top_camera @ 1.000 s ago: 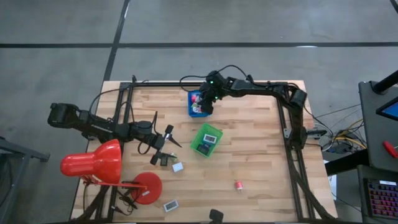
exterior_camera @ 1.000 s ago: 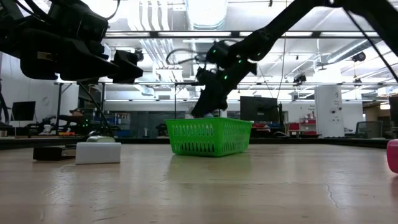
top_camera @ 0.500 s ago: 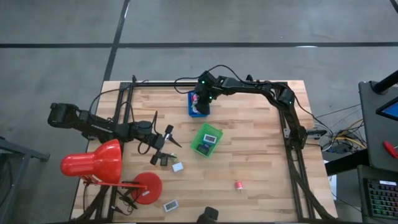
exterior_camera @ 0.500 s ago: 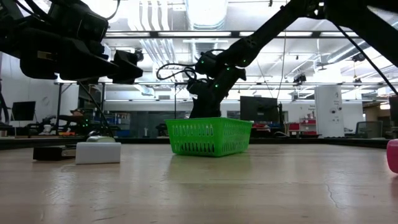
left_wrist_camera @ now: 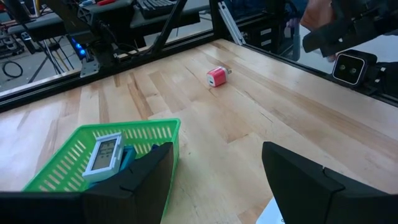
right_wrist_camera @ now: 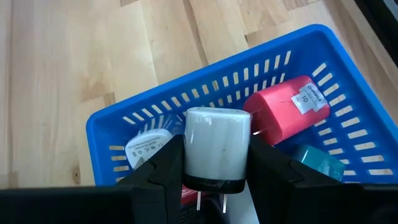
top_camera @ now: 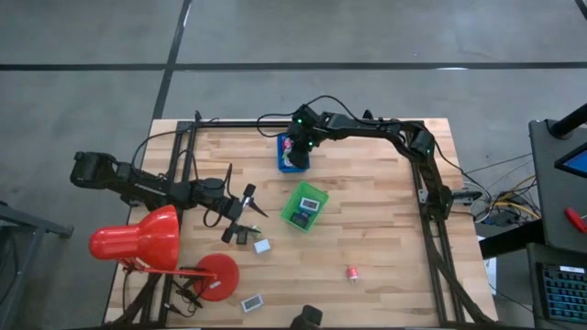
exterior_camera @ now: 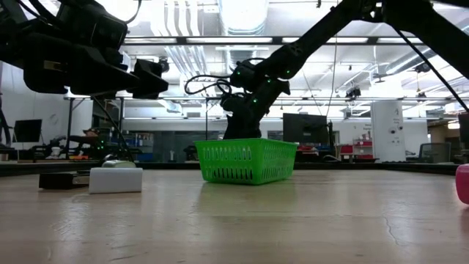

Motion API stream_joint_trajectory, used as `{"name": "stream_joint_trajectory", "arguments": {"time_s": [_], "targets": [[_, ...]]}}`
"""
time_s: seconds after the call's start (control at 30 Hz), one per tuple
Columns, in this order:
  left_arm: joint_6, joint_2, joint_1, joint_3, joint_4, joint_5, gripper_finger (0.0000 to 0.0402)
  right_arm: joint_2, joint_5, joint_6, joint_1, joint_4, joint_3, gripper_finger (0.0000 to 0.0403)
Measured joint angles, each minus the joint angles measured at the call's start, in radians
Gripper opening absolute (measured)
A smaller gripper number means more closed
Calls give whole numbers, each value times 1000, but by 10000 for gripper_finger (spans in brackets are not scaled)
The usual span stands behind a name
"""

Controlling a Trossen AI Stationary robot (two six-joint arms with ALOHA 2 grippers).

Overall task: Pick & Place Office items
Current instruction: Put the small white charger adapter into the blue bin, then put the big white charger adapter into the blue bin

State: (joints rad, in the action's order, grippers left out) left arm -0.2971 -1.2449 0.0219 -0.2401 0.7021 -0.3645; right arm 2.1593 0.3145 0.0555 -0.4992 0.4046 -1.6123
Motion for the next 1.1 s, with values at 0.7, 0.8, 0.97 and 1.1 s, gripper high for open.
{"name": "stream_joint_trajectory", "arguments": {"time_s": [0.7,0.8,0.97,1.1], "targets": [[2,0,0,0,0,2,250,-10,-87,-1,21,-119,2,290],[2,0,0,0,0,2,250,-13,-90,13,34,-180,2,281],[1,0,0,7,0,8,250,-24,-91,43,62,-314,3,268],[1,0,0,18,7,25,250,-33,-99,80,87,-423,6,258]]}}
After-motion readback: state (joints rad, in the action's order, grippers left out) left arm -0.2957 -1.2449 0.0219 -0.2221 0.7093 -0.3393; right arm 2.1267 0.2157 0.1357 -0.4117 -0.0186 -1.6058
